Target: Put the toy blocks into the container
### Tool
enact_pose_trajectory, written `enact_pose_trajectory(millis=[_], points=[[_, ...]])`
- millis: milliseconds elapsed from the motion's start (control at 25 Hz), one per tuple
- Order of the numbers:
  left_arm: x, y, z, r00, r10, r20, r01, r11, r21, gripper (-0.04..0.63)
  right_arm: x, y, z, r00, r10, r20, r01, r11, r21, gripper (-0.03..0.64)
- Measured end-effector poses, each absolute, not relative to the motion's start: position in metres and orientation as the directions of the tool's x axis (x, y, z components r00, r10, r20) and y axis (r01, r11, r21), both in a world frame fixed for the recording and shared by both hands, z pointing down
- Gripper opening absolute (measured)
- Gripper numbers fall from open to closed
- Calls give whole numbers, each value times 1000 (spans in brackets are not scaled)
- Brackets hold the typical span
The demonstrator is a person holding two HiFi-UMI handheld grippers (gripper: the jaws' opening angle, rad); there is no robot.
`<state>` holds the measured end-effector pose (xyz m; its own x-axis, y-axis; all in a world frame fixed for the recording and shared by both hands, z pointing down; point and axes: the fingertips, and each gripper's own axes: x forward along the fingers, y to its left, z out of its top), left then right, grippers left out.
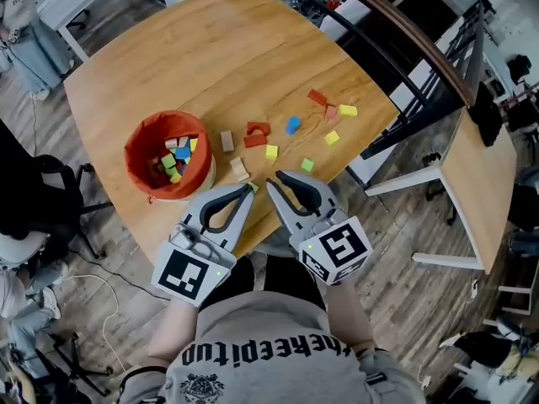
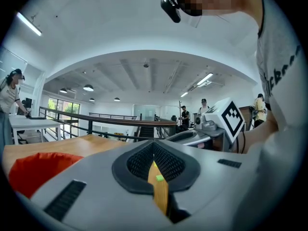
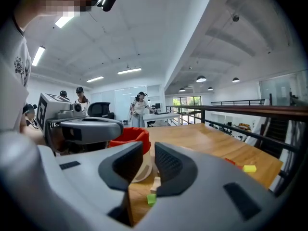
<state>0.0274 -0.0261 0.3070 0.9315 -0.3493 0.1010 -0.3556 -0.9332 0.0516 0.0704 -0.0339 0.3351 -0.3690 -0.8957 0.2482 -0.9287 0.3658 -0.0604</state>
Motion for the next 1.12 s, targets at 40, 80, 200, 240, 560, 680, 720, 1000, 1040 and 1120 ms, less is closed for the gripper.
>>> enact_pose_trajectory(millis=[40, 80, 200, 240, 560, 680, 720, 1000, 1040, 1120], points=[[26, -30, 309, 929, -357, 102, -363, -930, 57, 14, 70, -38, 341, -373, -890, 262, -927, 370, -61, 85], [24, -33, 310, 924, -367, 103, -374, -925, 63, 14, 70, -42, 347, -379, -883, 278, -924, 378, -61, 89], [15, -40, 313, 904, -413, 111, -422, -903, 80, 14, 66, -51, 365, -412, -850, 329, -908, 415, -63, 97], [12, -44, 315, 896, -430, 114, -440, -894, 85, 14, 64, -54, 371, -423, -838, 344, -901, 428, -64, 100], [-2, -67, 327, 847, -514, 134, -528, -842, 110, 14, 55, -72, 425, -489, -740, 462, -856, 510, -88, 132], [-5, -69, 330, 832, -535, 145, -552, -824, 128, 14, 52, -73, 446, -508, -695, 510, -838, 536, -104, 137], [-6, -70, 332, 829, -539, 151, -557, -820, 130, 14, 52, -73, 453, -511, -682, 524, -834, 542, -107, 140], [-13, -76, 343, 808, -560, 181, -585, -798, 144, 14, 51, -69, 491, -514, -615, 598, -820, 556, -134, 147], [-14, -76, 345, 807, -561, 185, -587, -797, 146, 14, 51, -68, 496, -513, -607, 607, -819, 558, -135, 149], [-15, -76, 347, 806, -561, 189, -589, -793, 158, 14, 50, -67, 507, -512, -590, 624, -815, 562, -137, 156]])
